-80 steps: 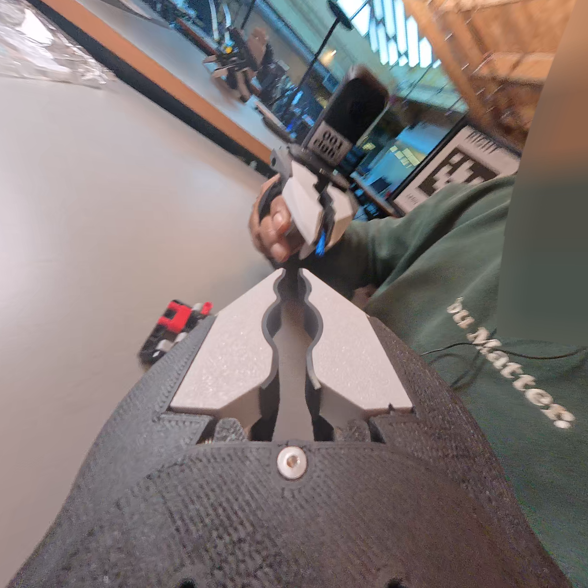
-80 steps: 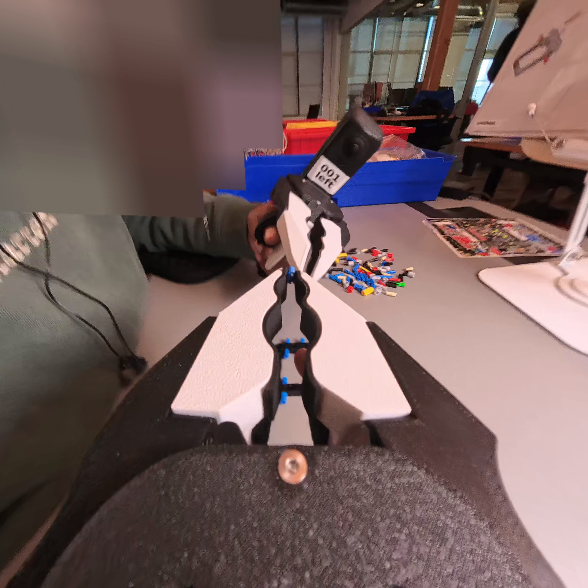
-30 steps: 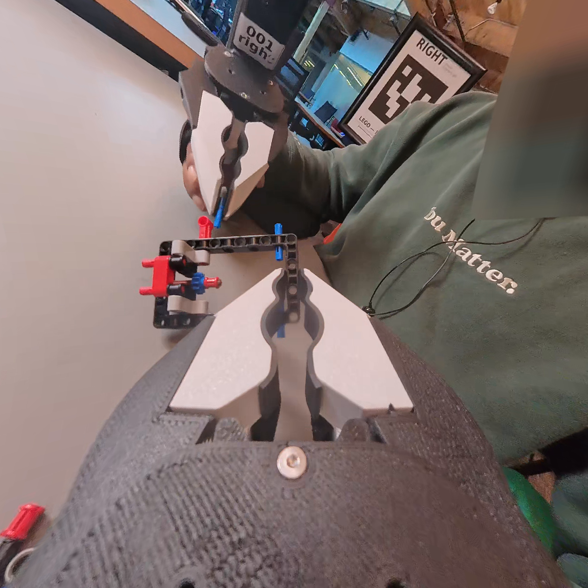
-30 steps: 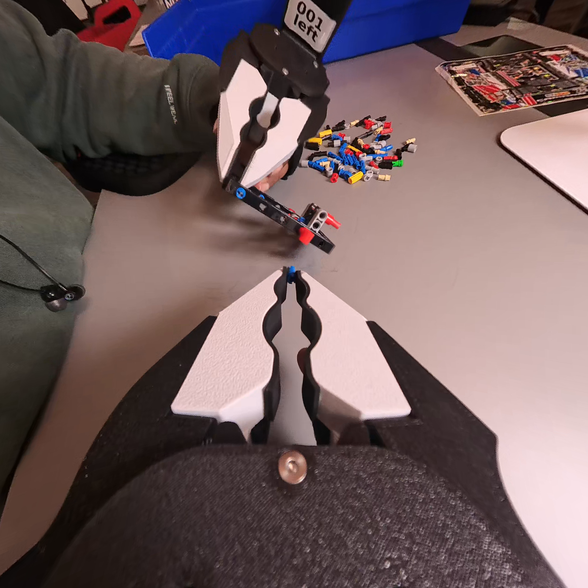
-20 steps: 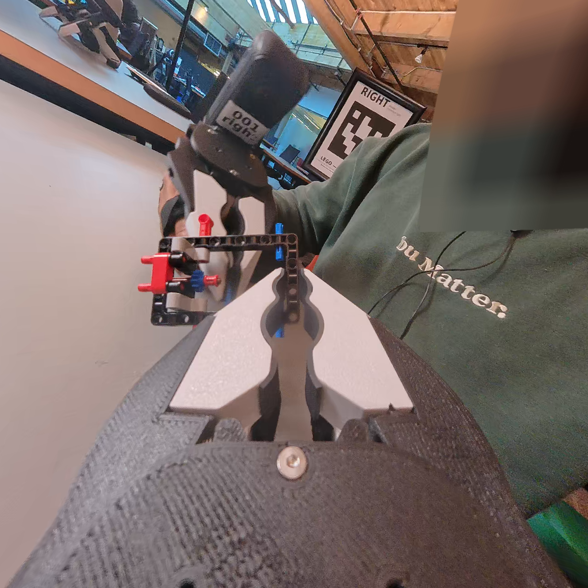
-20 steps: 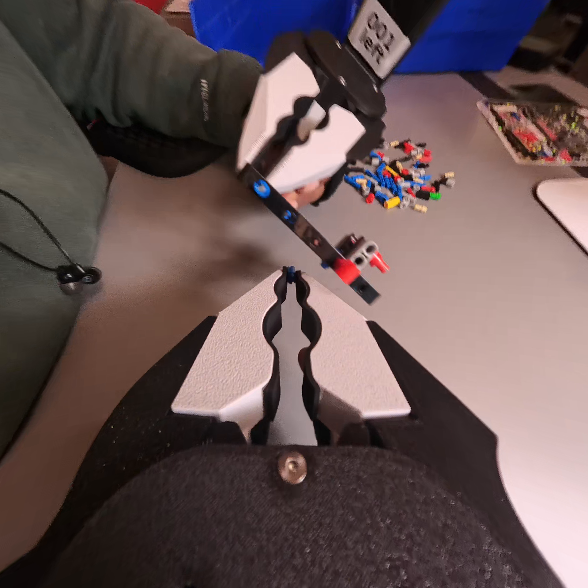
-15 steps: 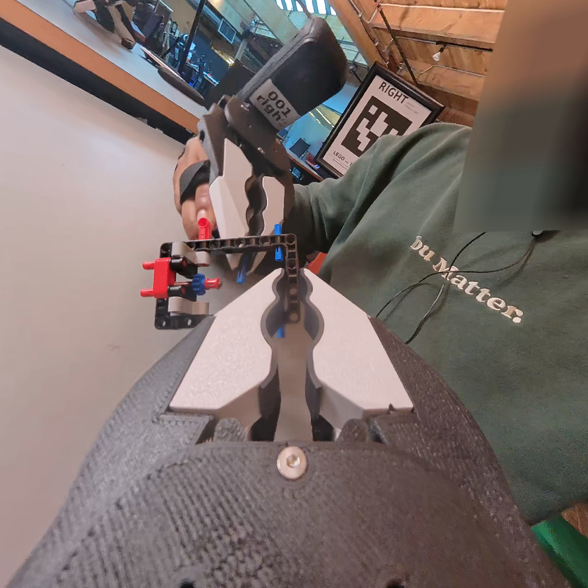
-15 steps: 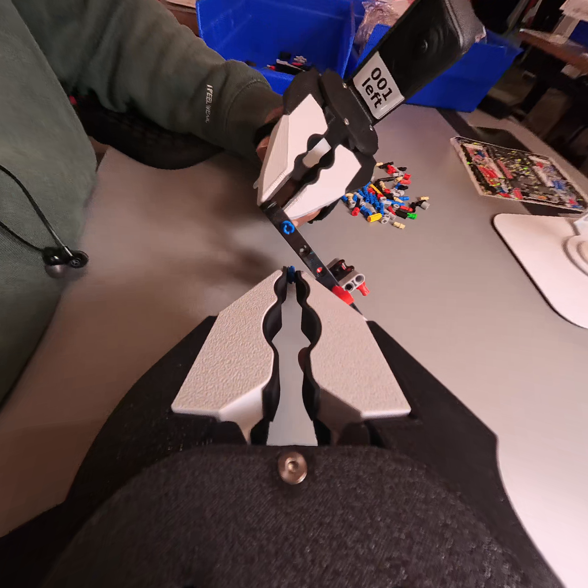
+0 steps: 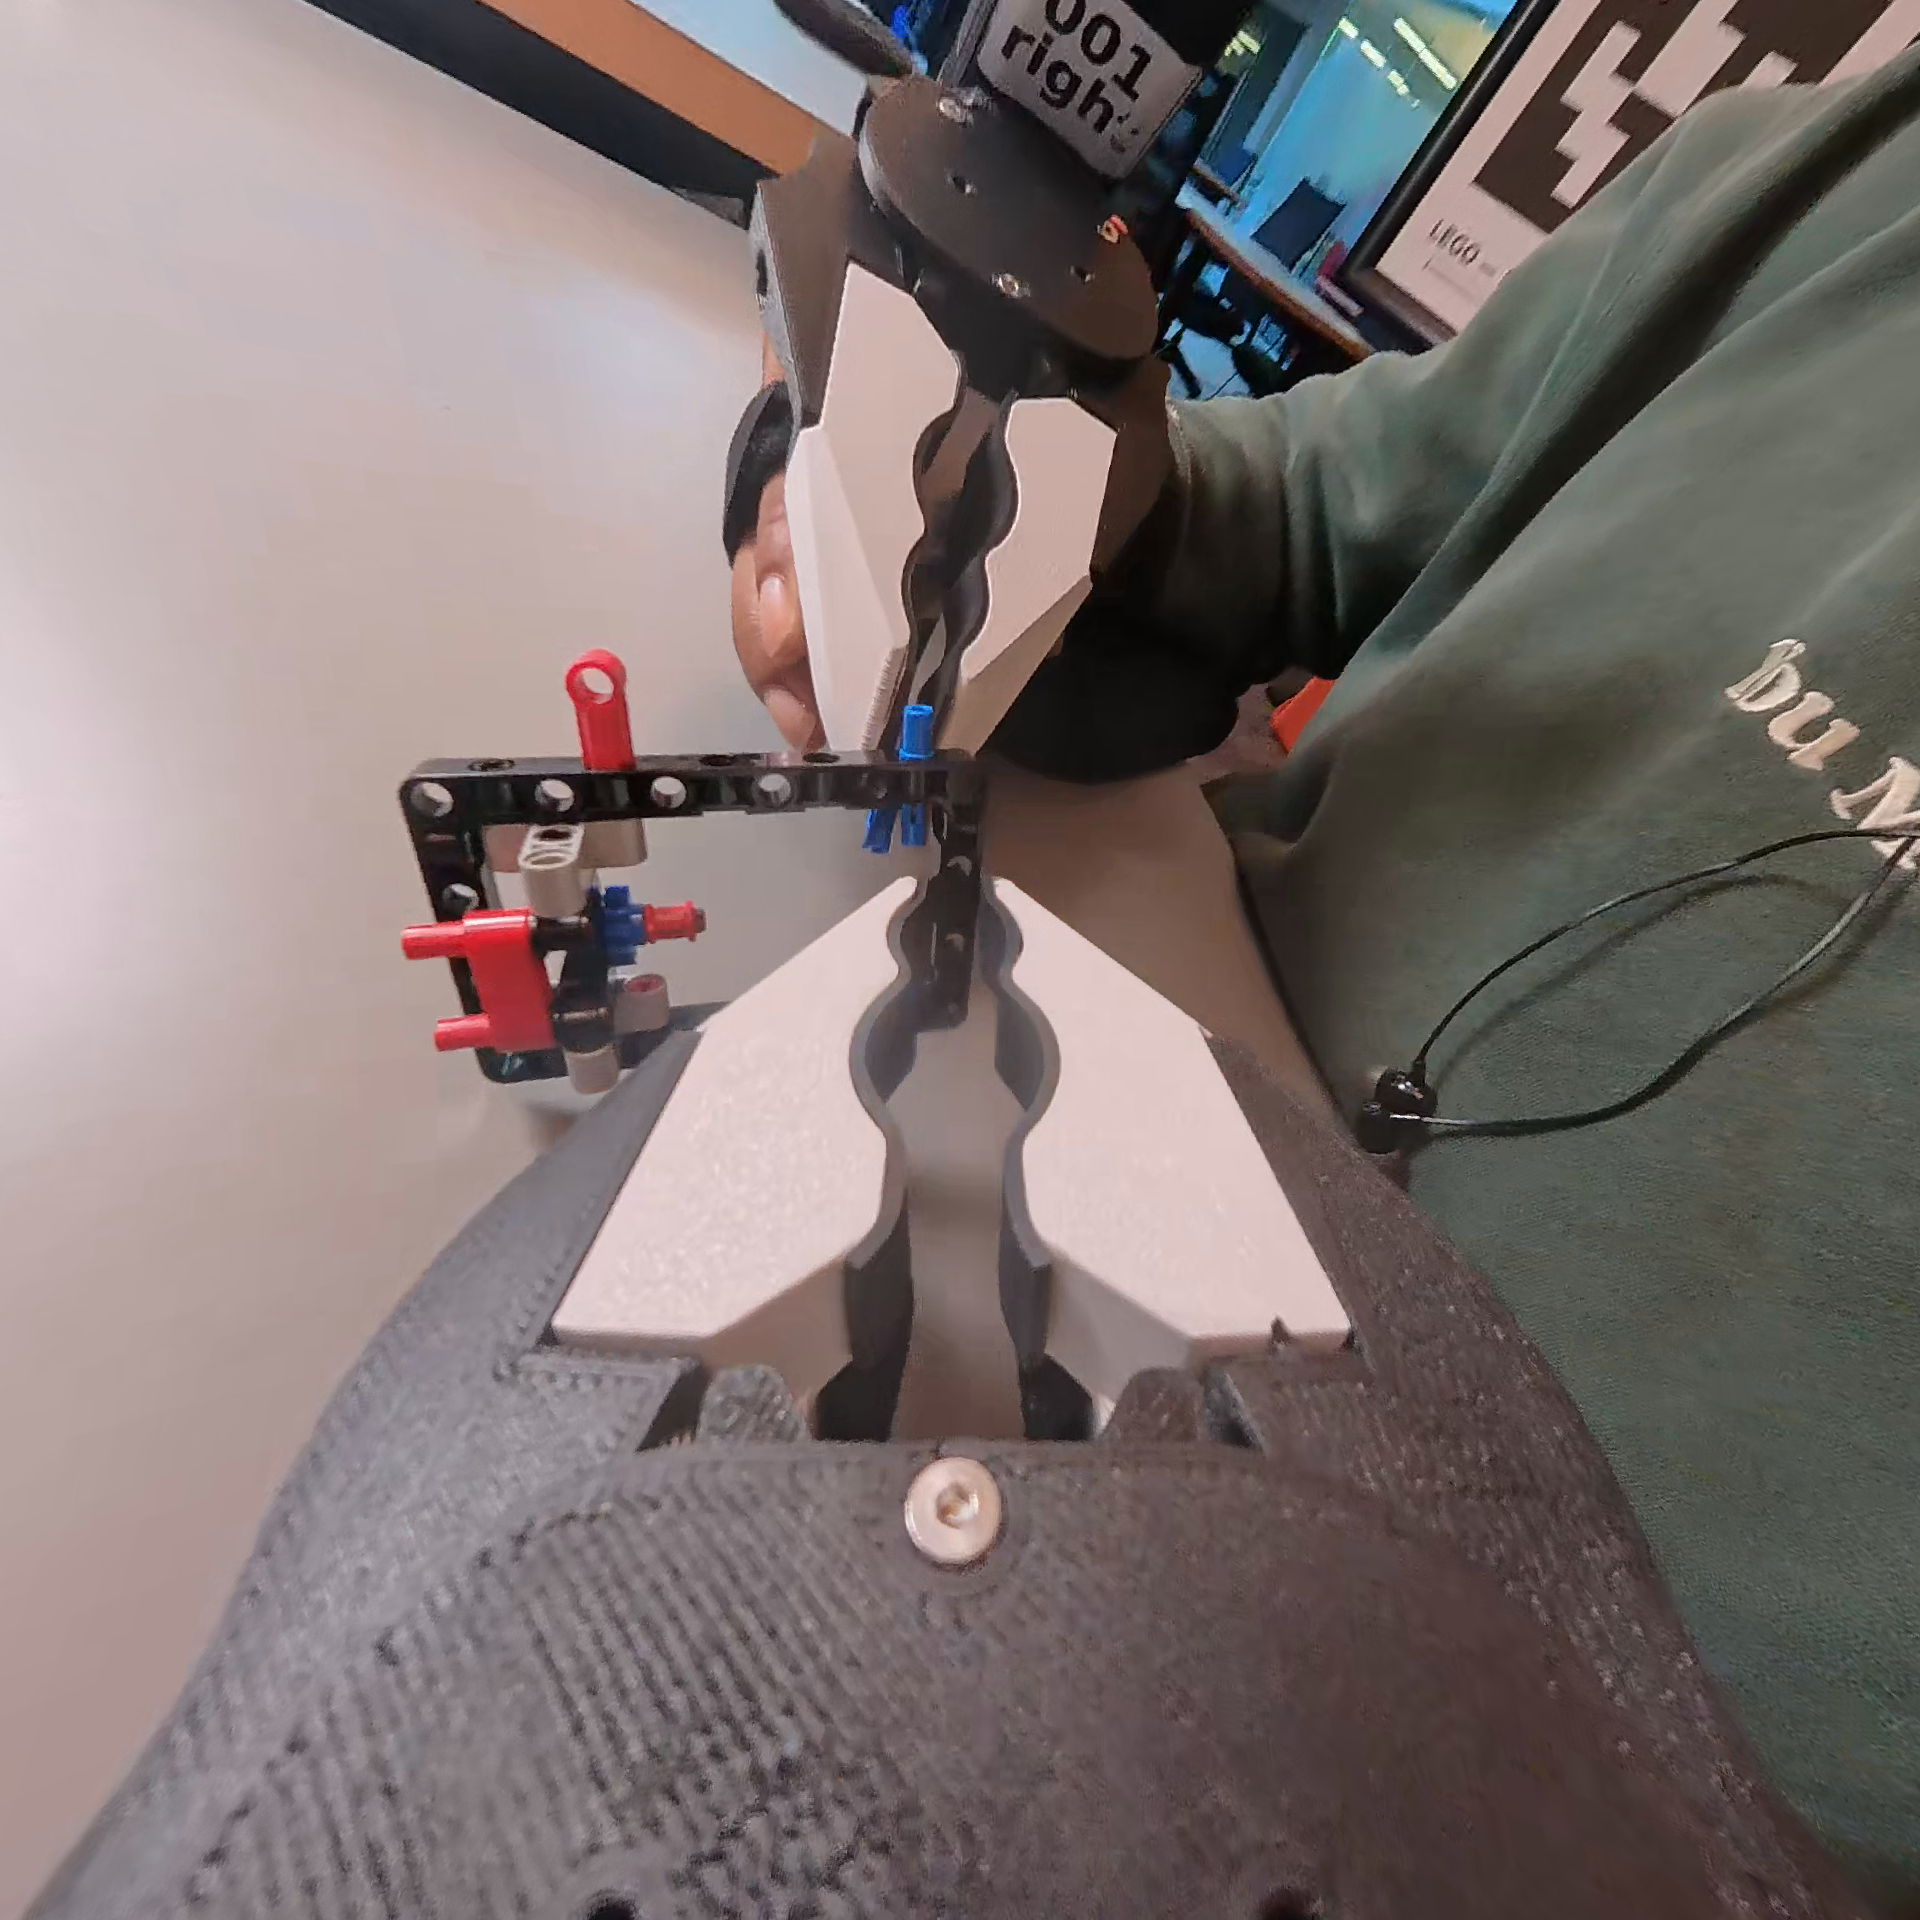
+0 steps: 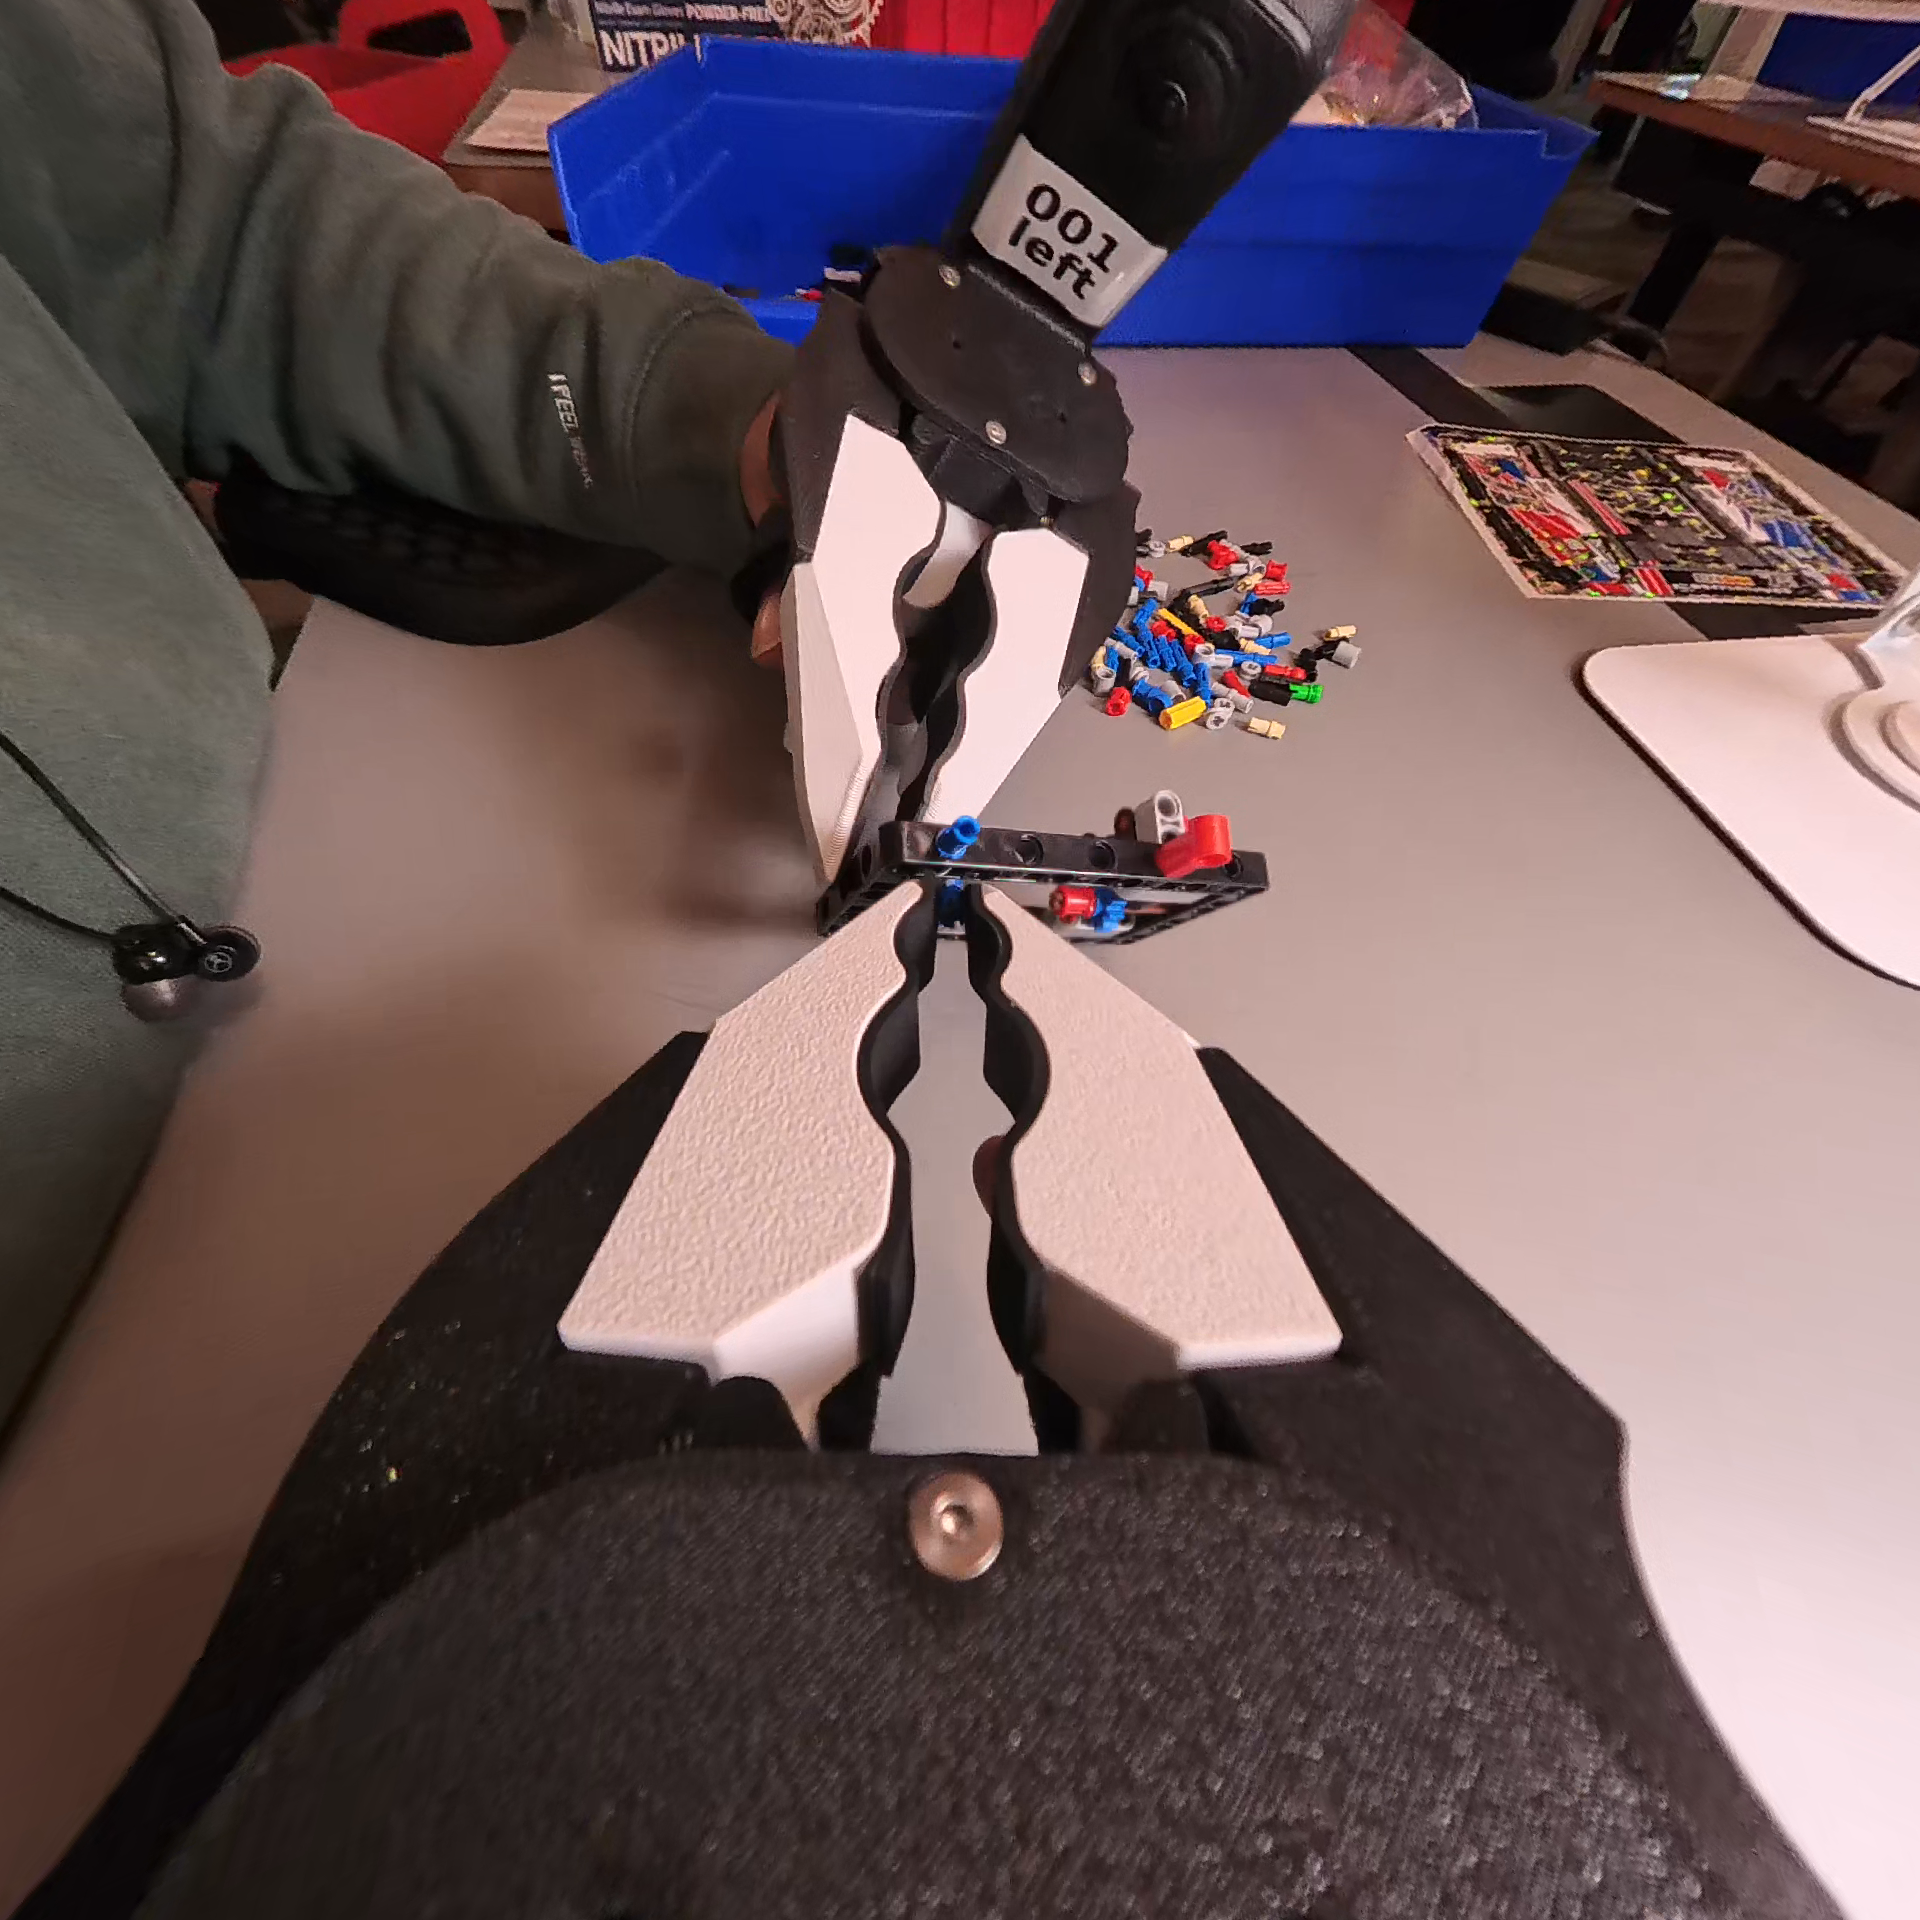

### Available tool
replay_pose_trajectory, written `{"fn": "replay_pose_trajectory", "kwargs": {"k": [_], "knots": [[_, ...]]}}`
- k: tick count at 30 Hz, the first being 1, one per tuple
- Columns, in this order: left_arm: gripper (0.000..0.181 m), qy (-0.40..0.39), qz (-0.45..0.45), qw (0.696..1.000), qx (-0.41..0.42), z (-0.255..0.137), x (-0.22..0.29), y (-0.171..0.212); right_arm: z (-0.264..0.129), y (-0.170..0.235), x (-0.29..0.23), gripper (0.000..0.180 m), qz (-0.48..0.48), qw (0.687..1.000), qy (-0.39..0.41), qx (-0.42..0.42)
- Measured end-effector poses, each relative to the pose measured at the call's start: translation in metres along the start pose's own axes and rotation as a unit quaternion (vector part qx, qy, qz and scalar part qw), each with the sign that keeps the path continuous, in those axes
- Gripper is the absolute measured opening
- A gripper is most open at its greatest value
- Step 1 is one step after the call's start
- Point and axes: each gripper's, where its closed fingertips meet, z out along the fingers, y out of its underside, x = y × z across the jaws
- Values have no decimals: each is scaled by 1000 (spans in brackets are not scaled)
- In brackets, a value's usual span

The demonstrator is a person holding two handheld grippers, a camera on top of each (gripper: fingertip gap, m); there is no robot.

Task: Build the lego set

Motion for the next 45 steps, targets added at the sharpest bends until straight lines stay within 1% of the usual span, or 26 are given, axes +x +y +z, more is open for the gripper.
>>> {"fn": "replay_pose_trajectory", "kwargs": {"k": [6,8,11,13,16,18,20,23,25,29,34,40,45], "knots": [[6,-19,30,999,-8,-7,-1,4,-4,2,9,2,22,1000,12,1],[6,-12,38,999,-2,-8,0,4,-8,5,17,2,30,999,22,-4],[6,38,44,998,17,-7,15,0,-18,6,31,2,37,998,49,2],[6,78,43,996,19,-6,27,0,-27,-3,40,2,56,996,56,36],[6,147,35,989,-1,-1,49,7,-35,-12,49,2,75,993,55,79],[6,178,40,983,-24,4,60,14,-27,-5,43,2,71,995,32,60],[6,190,48,980,-39,8,64,18,-17,5,27,2,49,998,-5,25],[6,178,46,982,-37,3,58,17,-12,15,6,2,34,998,-54,-10],[6,165,41,985,-25,-5,52,15,-13,18,3,2,30,998,-58,-20],[6,125,39,991,-17,-23,38,17,-15,16,4,2,39,997,-60,-14],[1,65,50,996,-26,-37,21,19,-16,17,4,2,39,997,-57,-18],[1,-1,44,997,-66,-32,10,33,-15,18,2,2,30,998,-48,-32],[3,-34,-17,995,-91,-25,4,49,-9,29,1,2,38,996,-48,-61]]}}
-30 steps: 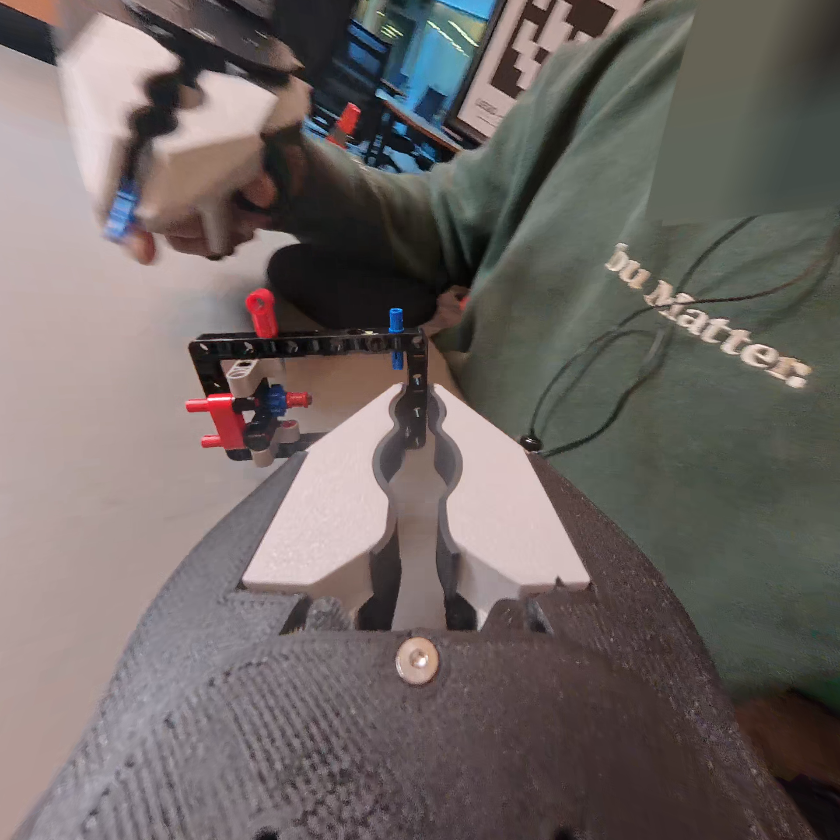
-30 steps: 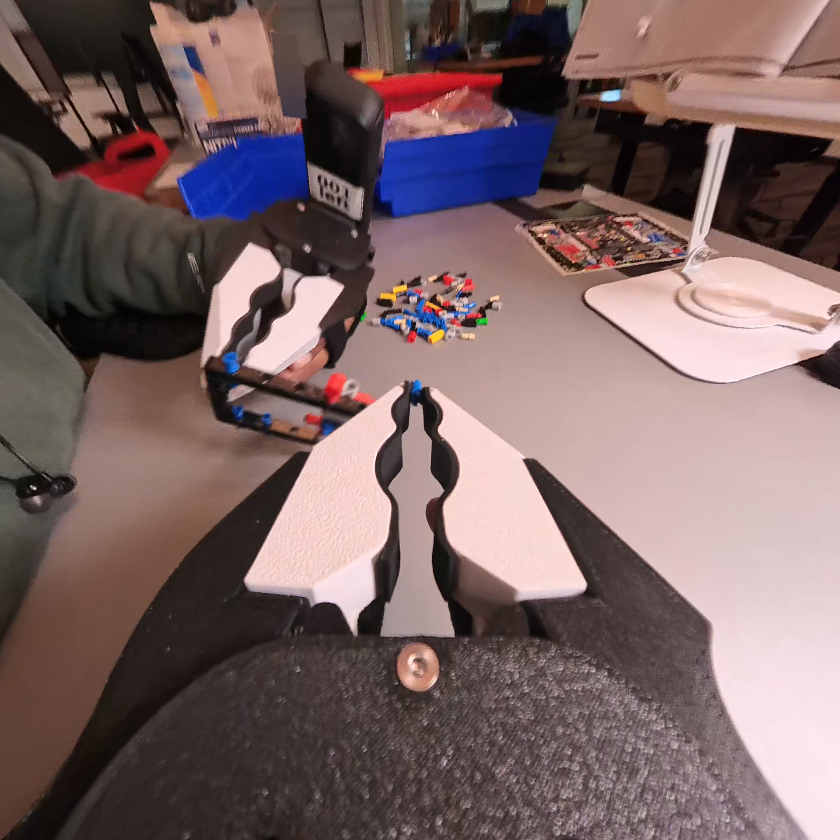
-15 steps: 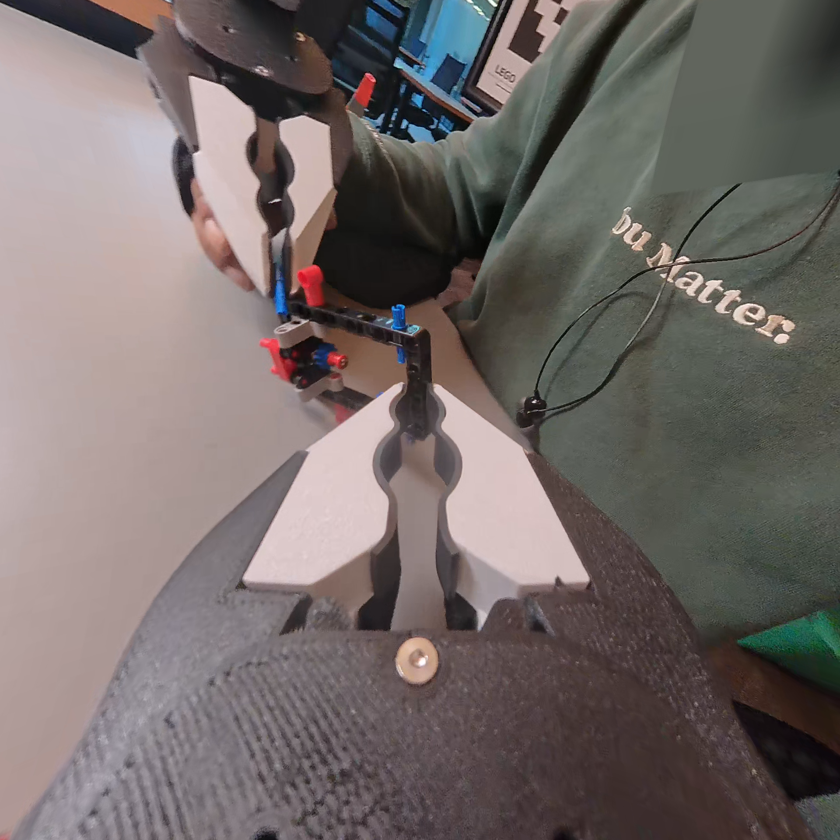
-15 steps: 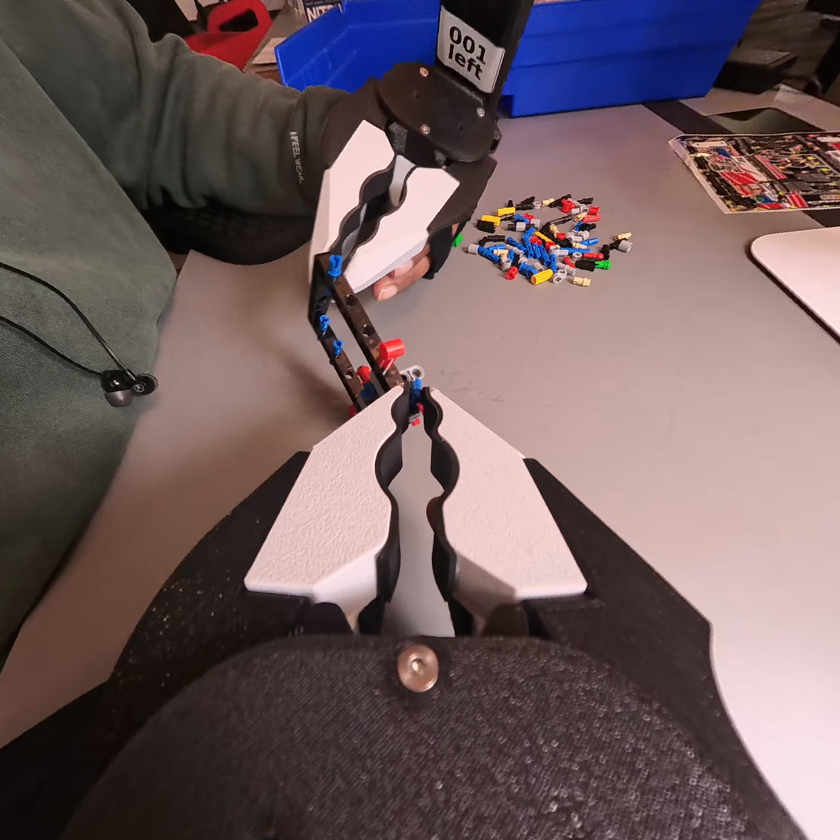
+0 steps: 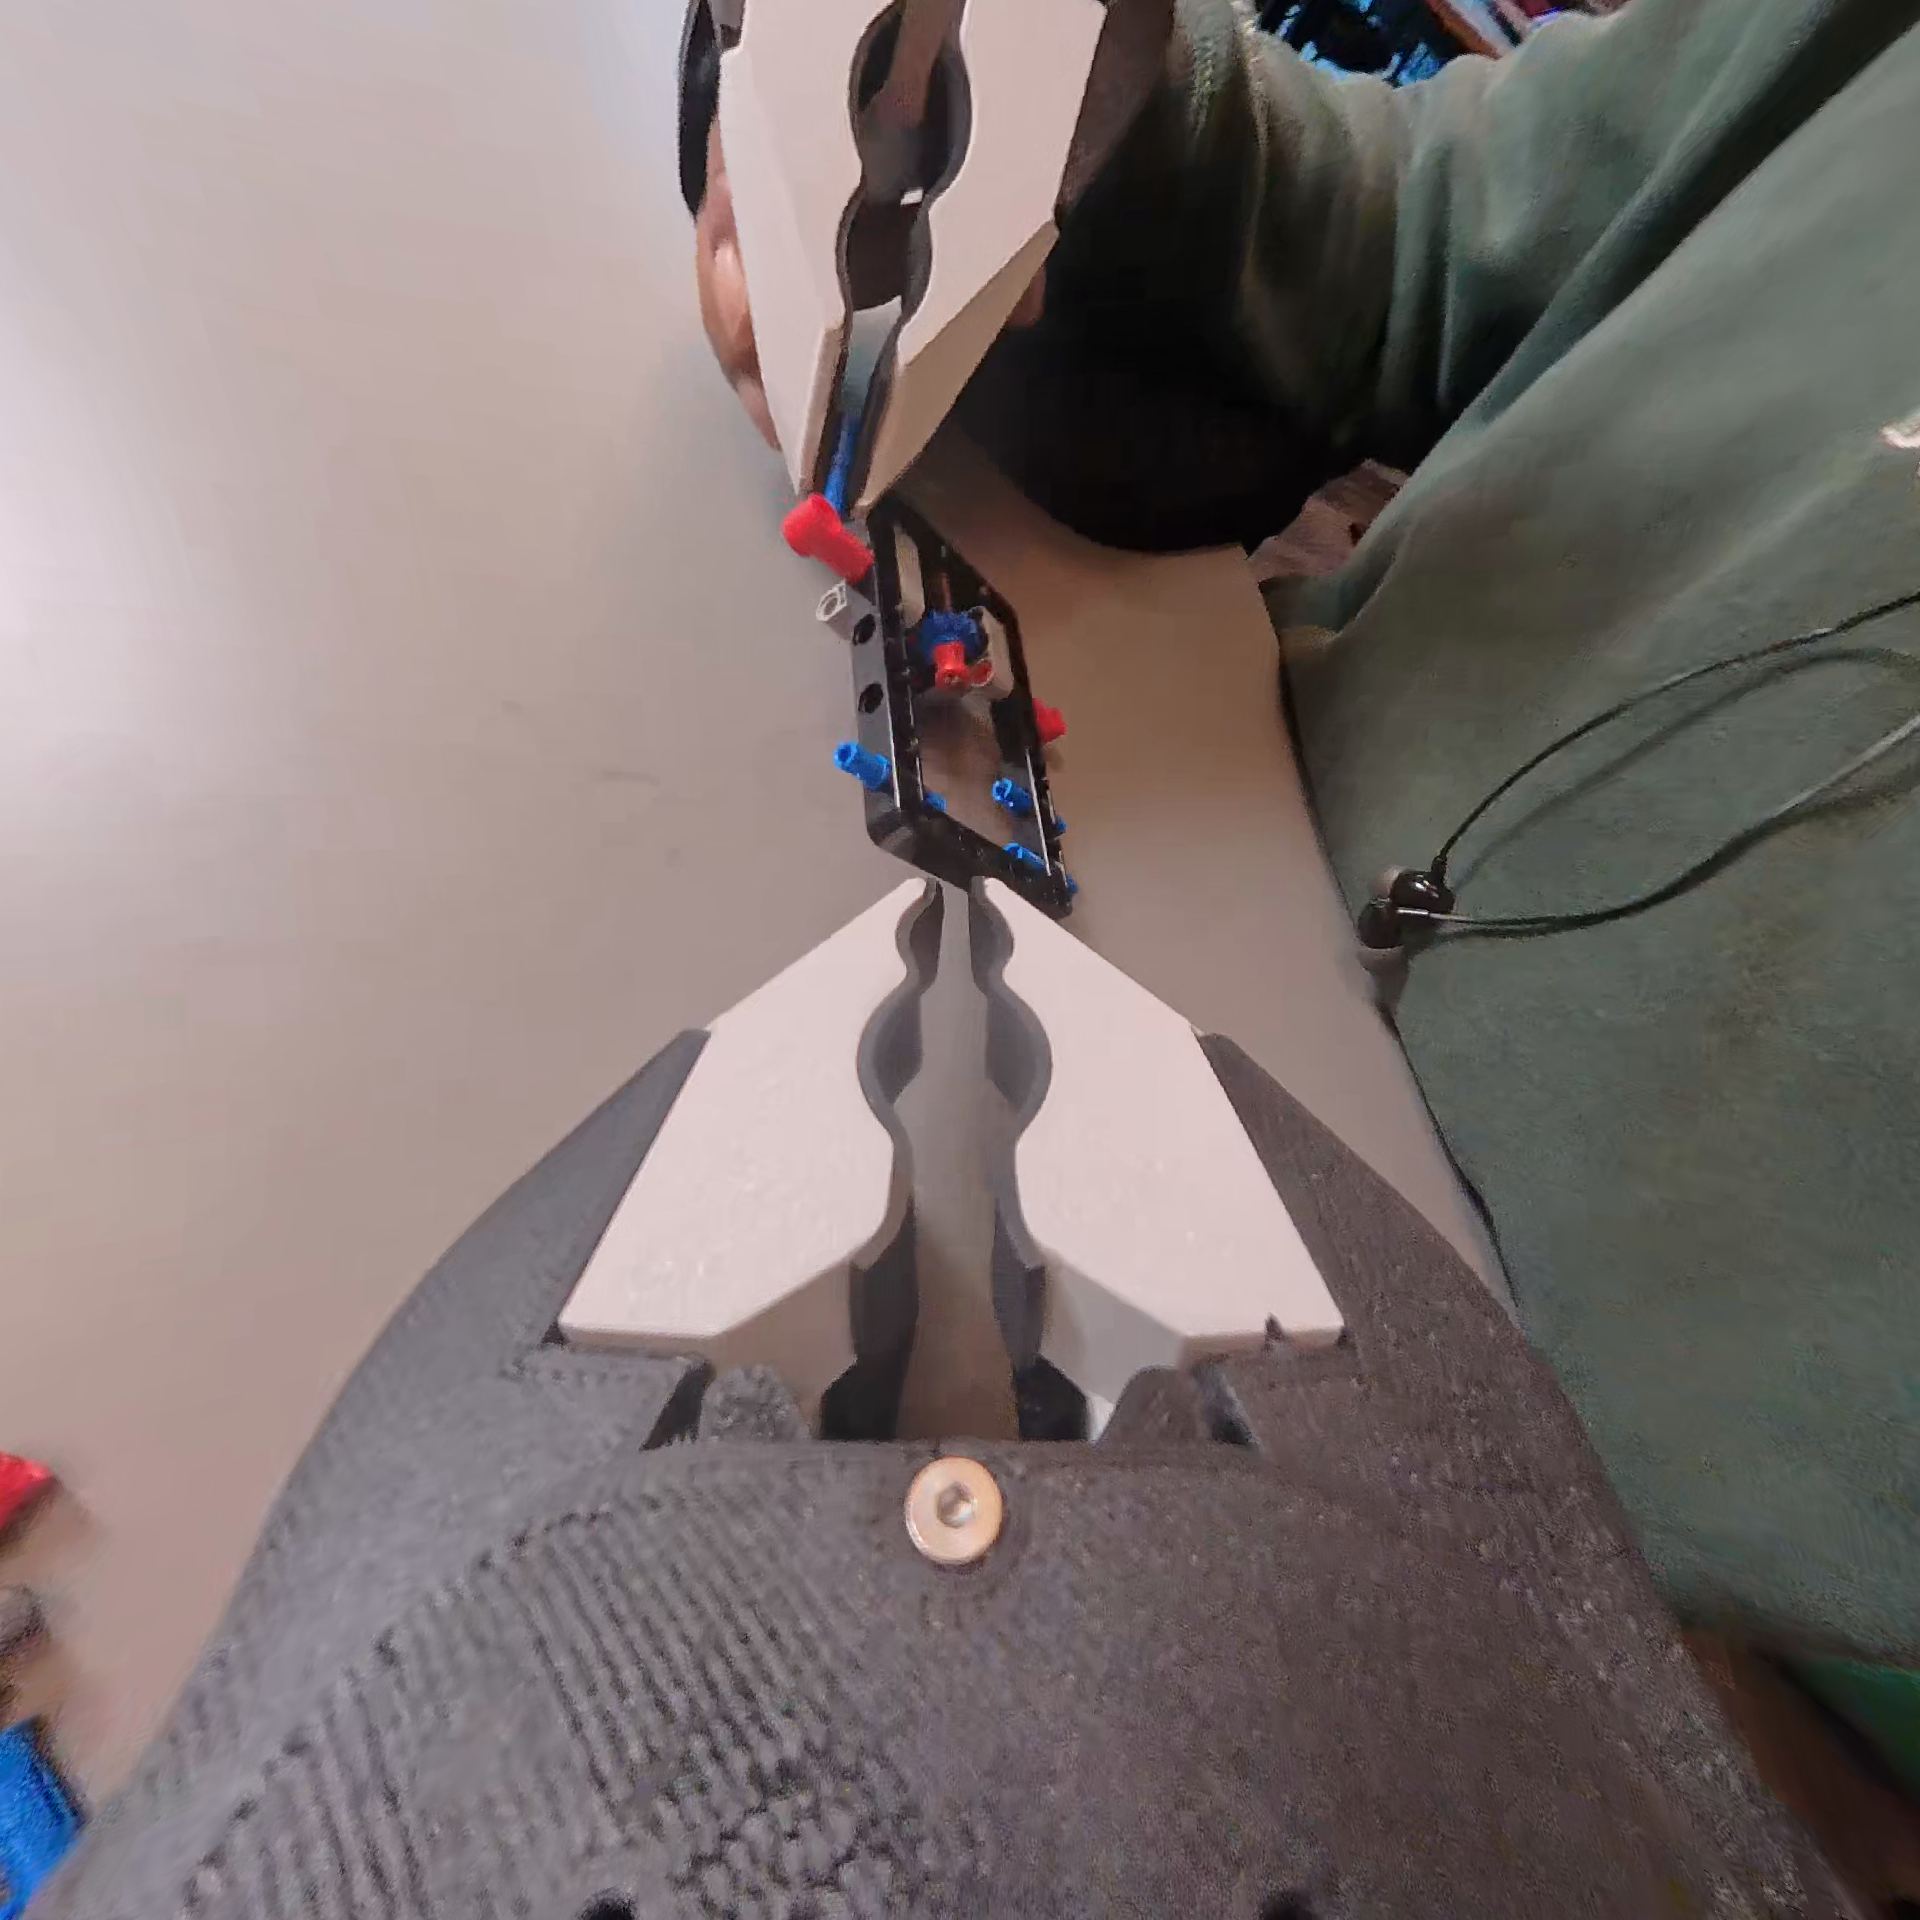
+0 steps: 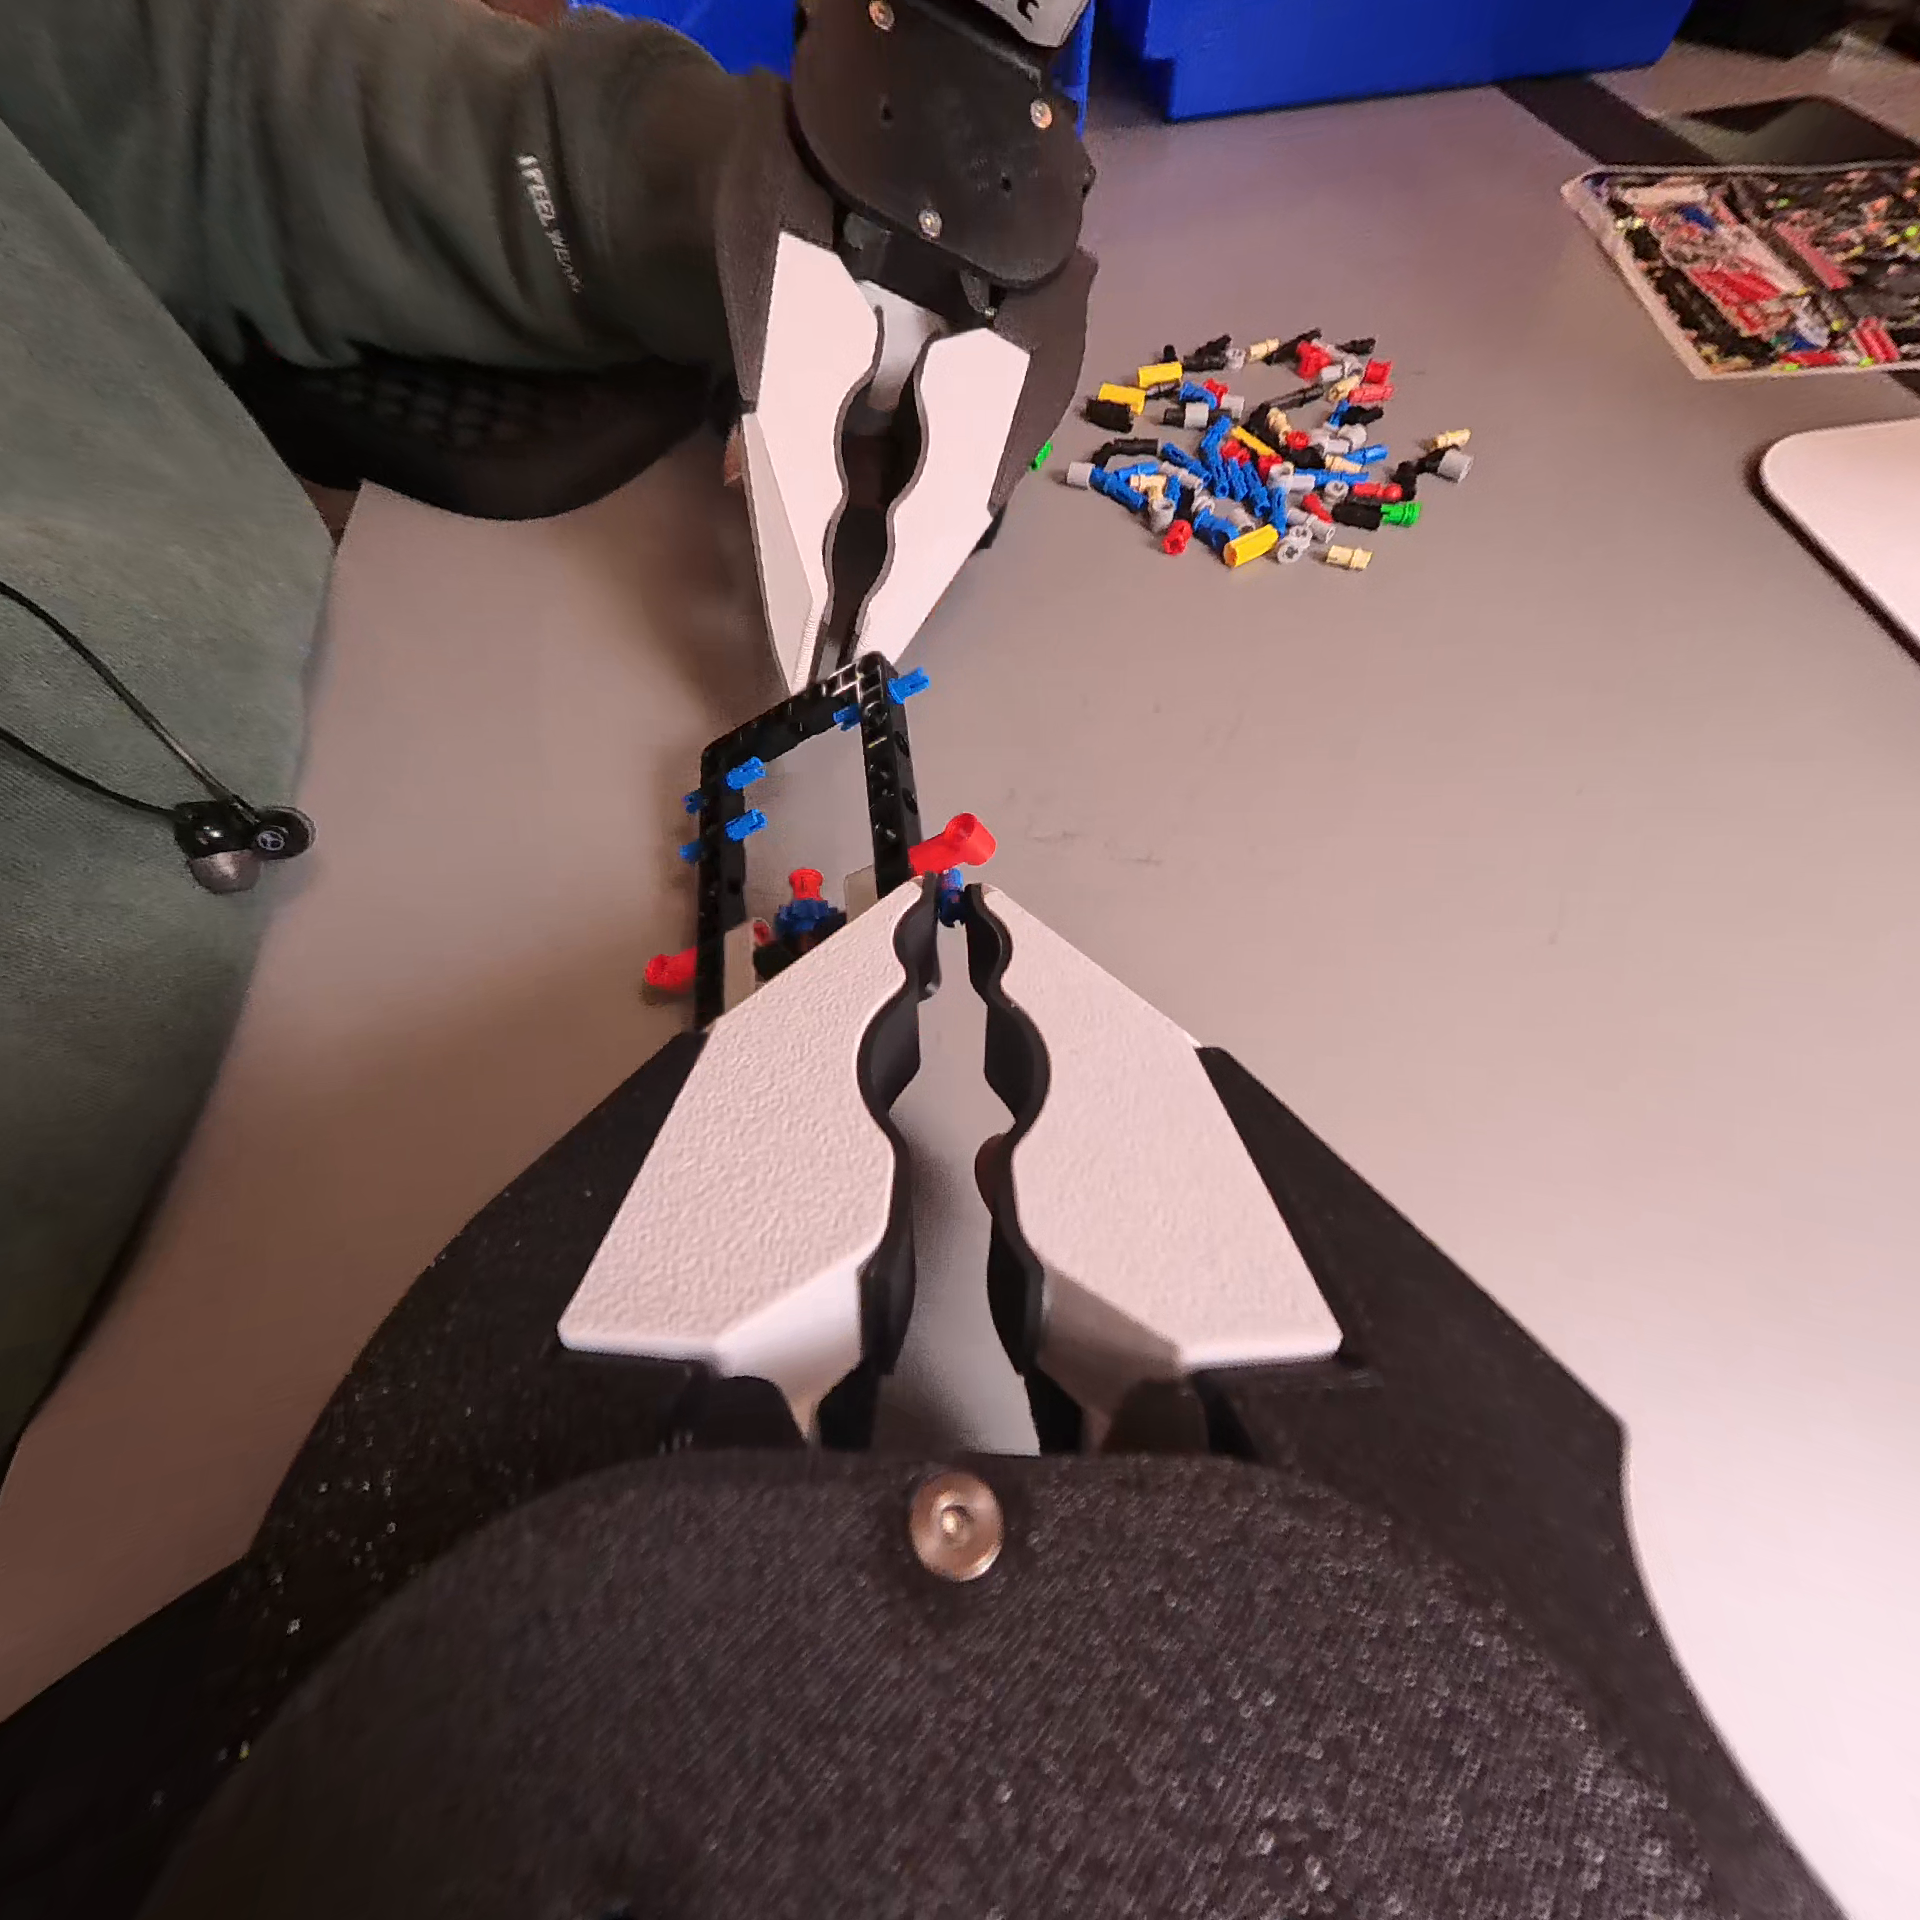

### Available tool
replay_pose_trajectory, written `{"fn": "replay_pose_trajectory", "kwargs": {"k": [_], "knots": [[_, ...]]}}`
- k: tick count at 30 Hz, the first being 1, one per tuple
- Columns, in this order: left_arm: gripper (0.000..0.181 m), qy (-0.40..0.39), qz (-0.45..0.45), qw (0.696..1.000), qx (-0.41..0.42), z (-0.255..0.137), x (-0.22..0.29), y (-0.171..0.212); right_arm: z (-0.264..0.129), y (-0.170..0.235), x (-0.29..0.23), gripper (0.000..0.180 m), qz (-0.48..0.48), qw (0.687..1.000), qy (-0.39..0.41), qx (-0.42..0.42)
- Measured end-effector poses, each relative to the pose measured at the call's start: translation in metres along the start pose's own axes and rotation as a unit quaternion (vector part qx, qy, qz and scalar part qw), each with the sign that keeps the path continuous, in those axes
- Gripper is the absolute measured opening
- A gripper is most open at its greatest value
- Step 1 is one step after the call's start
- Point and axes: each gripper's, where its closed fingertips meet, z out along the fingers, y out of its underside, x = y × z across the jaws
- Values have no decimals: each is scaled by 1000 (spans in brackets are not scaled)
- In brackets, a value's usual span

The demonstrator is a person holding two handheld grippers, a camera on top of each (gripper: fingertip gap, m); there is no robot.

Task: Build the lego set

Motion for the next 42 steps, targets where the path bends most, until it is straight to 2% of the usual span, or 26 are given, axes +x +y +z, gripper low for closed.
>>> {"fn": "replay_pose_trajectory", "kwargs": {"k": [8,14,20,24,34,39,42], "knots": [[13,22,-97,994,37,4,3,-9,2,4,6,3,24,1000,7,-4],[12,75,-205,970,106,-3,1,-25,-1,4,14,3,60,998,13,3],[7,73,-280,944,158,-10,-13,-35,-3,9,26,3,132,991,17,11],[10,81,-312,929,182,-14,-19,-40,-2,15,30,3,162,987,19,3],[19,49,-325,929,173,-1,-27,-41,-1,15,30,3,168,986,15,3],[8,-2,-292,944,156,4,-33,-41,-2,7,24,3,157,987,1,20],[6,-23,-227,960,160,0,-30,-47,-6,-3,21,2,139,989,-5,41]]}}
